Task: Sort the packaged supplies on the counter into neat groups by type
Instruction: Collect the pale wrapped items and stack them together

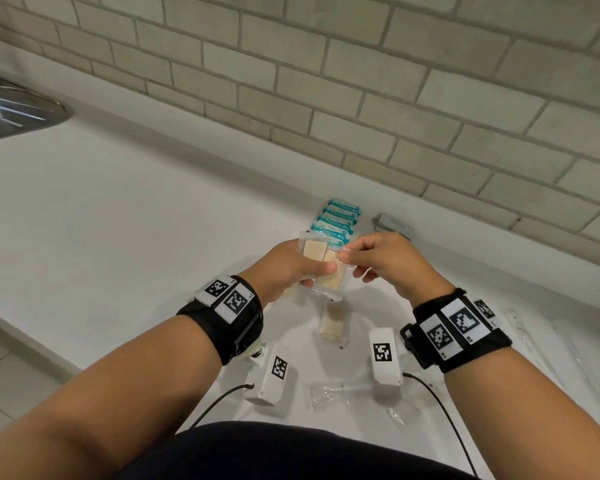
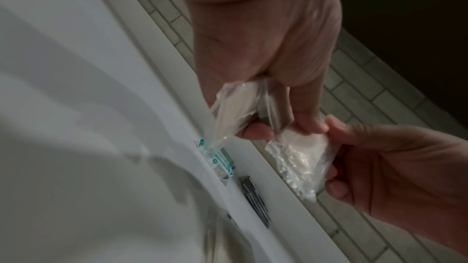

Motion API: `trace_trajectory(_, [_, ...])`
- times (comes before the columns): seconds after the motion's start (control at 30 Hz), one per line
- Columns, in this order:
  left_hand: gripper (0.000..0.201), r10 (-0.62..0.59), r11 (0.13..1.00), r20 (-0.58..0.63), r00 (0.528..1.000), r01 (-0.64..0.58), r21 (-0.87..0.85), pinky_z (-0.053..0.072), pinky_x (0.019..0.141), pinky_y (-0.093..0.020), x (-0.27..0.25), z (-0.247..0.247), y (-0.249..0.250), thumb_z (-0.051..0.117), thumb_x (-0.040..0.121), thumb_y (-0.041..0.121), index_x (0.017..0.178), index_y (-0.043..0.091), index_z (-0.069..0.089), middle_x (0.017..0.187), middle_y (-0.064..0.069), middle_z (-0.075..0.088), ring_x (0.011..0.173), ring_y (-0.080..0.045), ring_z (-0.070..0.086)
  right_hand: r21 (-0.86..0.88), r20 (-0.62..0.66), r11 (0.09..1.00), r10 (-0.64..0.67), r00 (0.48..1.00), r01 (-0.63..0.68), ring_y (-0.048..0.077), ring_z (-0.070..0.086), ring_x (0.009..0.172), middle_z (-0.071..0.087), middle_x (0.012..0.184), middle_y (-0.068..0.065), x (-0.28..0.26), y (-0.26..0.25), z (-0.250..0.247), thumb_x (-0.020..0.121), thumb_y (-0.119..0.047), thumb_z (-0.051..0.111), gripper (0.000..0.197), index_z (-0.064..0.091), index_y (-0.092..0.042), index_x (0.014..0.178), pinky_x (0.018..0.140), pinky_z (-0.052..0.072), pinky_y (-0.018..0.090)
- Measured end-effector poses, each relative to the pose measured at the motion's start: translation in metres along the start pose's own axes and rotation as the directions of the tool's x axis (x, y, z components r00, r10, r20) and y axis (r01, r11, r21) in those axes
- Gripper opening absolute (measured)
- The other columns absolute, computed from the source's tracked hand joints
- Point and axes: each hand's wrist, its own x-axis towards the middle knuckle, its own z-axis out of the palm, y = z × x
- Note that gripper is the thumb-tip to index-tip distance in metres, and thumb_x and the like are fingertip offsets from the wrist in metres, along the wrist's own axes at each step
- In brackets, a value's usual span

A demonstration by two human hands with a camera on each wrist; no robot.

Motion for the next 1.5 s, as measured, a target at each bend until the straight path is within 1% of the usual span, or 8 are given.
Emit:
trace_trajectory(0.1, [0.038, -0.011, 1.0, -0.004, 1.0, 0.011, 0.026, 0.048, 0.062, -0.024, 0.003, 0.002, -0.003, 0.076, 0.078, 0.009, 0.113, 0.019, 0.065, 0.096, 0.001, 0.072, 0.083, -0.013, 0.067, -0.04, -0.027, 0.999, 0.013, 1.0, -0.015, 0.013, 0.06, 0.059, 0.069, 0.068, -0.001, 0.002, 0.001, 0.0, 0.079, -0.016, 0.077, 0.004, 0.074, -0.015, 0.076, 0.056, 0.048, 0.024])
trace_trajectory(0.23, [0.019, -0.059, 0.996, -0.07, 0.996, 0.054, -0.067, 0.049, 0.061, -0.024, 0.004, 0.0, -0.006, 0.072, 0.084, 0.013, 0.099, 0.019, 0.063, 0.087, 0.0, 0.069, 0.073, -0.012, 0.068, -0.492, -0.204, 0.865, -0.007, 0.979, -0.096, 0.019, 0.062, 0.072, 0.07, 0.079, -0.001, 0.014, 0.009, -0.003, 0.082, -0.022, 0.072, 0.014, 0.069, -0.02, 0.068, 0.065, 0.047, 0.028])
trace_trajectory(0.57, [0.026, -0.201, 0.89, -0.039, 0.979, 0.166, -0.425, 0.059, 0.066, -0.029, 0.003, -0.012, -0.005, 0.039, 0.099, 0.011, 0.121, 0.007, 0.052, 0.105, -0.016, 0.069, 0.088, -0.026, 0.069, -0.636, 0.095, 0.766, 0.194, 0.976, -0.09, 0.017, 0.057, 0.086, 0.064, 0.091, 0.0, 0.015, 0.045, 0.032, 0.092, -0.024, 0.059, 0.01, 0.064, -0.018, 0.087, 0.072, 0.042, 0.025])
trace_trajectory(0.73, [0.006, -0.163, 0.967, -0.179, 0.97, 0.121, -0.226, 0.053, 0.069, -0.03, 0.006, -0.014, -0.008, 0.059, 0.094, 0.015, 0.089, 0.014, 0.057, 0.091, -0.005, 0.063, 0.077, -0.018, 0.061, -0.197, -0.064, 0.978, 0.053, 0.997, -0.065, 0.011, 0.059, 0.071, 0.068, 0.092, 0.001, 0.015, 0.029, 0.027, 0.095, -0.031, 0.054, 0.023, 0.067, -0.012, 0.095, 0.06, 0.041, 0.019])
trace_trajectory(0.9, [0.01, -0.061, 0.996, -0.121, 0.991, 0.068, 0.054, 0.039, 0.056, -0.022, 0.008, -0.008, -0.007, 0.067, 0.088, 0.02, 0.08, 0.02, 0.061, 0.074, 0.005, 0.06, 0.064, -0.009, 0.049, 0.091, -0.096, 0.996, -0.002, 0.995, 0.011, 0.009, 0.053, 0.065, 0.059, 0.087, -0.001, 0.018, 0.016, 0.024, 0.087, -0.022, 0.069, 0.027, 0.063, -0.02, 0.113, 0.052, 0.042, 0.013])
trace_trajectory(1.13, [0.009, -0.049, 0.998, -0.141, 0.989, 0.054, 0.03, 0.044, 0.06, -0.022, 0.007, -0.005, 0.002, 0.065, 0.09, 0.021, 0.082, 0.02, 0.062, 0.079, 0.003, 0.066, 0.069, -0.009, 0.059, 0.347, -0.172, 0.938, 0.038, 0.984, 0.025, 0.012, 0.06, 0.063, 0.065, 0.081, 0.005, 0.018, 0.02, 0.013, 0.088, 0.005, 0.06, 0.018, 0.059, -0.011, 0.08, 0.053, 0.048, 0.02])
trace_trajectory(1.3, [0.011, 0.0, 0.972, -0.153, 0.988, 0.036, 0.232, 0.044, 0.063, -0.021, 0.007, -0.004, 0.005, 0.061, 0.092, 0.022, 0.082, 0.019, 0.061, 0.085, 0.003, 0.065, 0.073, -0.008, 0.056, 0.14, -0.027, 0.989, 0.043, 0.999, -0.039, 0.004, 0.058, 0.062, 0.065, 0.077, -0.002, 0.005, 0.027, 0.012, 0.08, 0.002, 0.071, 0.019, 0.067, -0.011, 0.093, 0.058, 0.045, 0.015])
trace_trajectory(1.5, [0.011, 0.111, 0.698, -0.001, 0.994, -0.077, 0.712, 0.045, 0.077, -0.033, 0.014, 0.015, 0.009, 0.055, 0.095, 0.028, 0.091, 0.019, 0.049, 0.101, -0.004, 0.063, 0.089, -0.02, 0.057, 0.042, 0.004, 0.999, 0.017, 1.0, -0.017, 0.011, 0.055, 0.064, 0.06, 0.074, 0.002, -0.003, 0.022, 0.016, 0.074, -0.002, 0.078, 0.034, 0.067, -0.012, 0.105, 0.062, 0.044, 0.016])
